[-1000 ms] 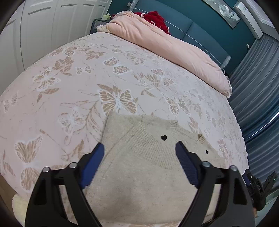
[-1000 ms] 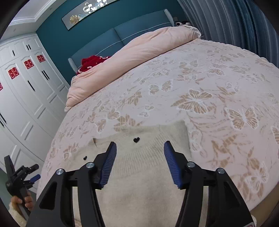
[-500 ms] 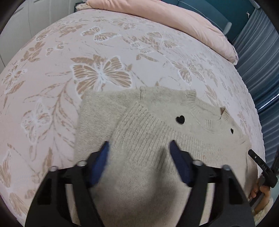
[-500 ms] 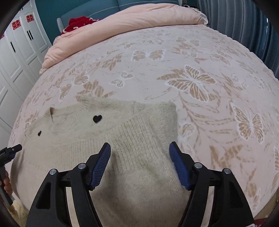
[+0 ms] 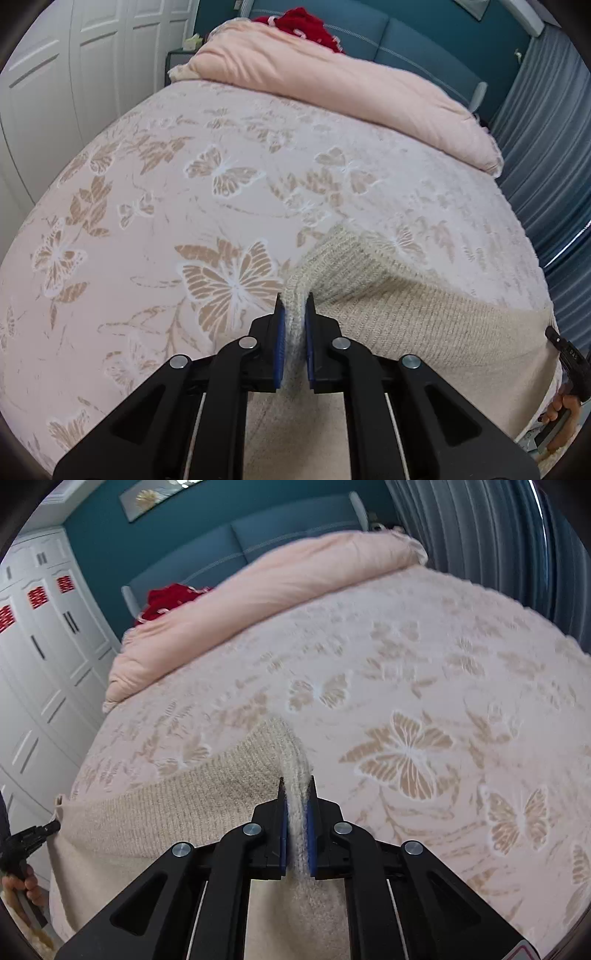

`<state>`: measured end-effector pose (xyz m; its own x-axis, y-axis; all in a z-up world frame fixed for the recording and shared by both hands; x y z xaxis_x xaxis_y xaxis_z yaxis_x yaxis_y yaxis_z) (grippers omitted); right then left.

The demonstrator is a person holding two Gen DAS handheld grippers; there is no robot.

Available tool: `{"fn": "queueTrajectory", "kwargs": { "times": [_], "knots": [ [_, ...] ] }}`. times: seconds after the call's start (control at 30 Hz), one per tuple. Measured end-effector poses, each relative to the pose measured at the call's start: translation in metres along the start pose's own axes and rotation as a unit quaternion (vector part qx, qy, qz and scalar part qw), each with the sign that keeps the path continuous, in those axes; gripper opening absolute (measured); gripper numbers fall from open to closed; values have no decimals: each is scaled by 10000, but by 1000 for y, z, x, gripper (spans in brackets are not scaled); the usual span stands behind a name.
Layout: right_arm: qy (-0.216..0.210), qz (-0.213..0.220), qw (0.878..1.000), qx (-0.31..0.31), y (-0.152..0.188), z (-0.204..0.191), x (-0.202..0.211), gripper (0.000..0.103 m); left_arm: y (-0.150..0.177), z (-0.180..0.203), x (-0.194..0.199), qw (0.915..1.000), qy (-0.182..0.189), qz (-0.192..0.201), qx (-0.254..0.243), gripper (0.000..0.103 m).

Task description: Fold small clothes

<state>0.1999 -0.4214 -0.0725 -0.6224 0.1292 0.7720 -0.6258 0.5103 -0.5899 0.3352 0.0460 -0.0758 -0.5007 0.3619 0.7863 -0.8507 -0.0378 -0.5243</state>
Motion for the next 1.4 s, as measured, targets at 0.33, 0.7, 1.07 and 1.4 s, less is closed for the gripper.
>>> {"fn": "queueTrajectory", "kwargs": {
  "times": [0.33,0.7,1.07,1.4],
  "knots": [
    [376,-527,9976,-243,38,20,-46,16,55,-24,-51,9953,-781,-542,-175,19],
    [-1432,-836,9773,1320,184,-190,37,17,159,88,16,9985,137,-472,-255,56],
    [494,-686,9964,-101,170,53,32,0,202,7,29,9974,-381,-556,-263,56],
    [86,-445,9989,-146,176,16,78,14,211,28,58,9991,-338,-258,-25,66]
  ]
}}
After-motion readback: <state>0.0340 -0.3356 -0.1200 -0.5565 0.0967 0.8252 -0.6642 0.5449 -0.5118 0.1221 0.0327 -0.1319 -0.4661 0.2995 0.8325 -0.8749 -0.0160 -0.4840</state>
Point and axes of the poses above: each gripper's, at about its wrist camera, not at the fingertips, and x roughly against the way its jaws point, z to its right, y to its underside, the point moved 10 cm from there along -x, roughly the way its jaws point, and after that the axes turned 6 degrees about y, right-handed, at the moved point
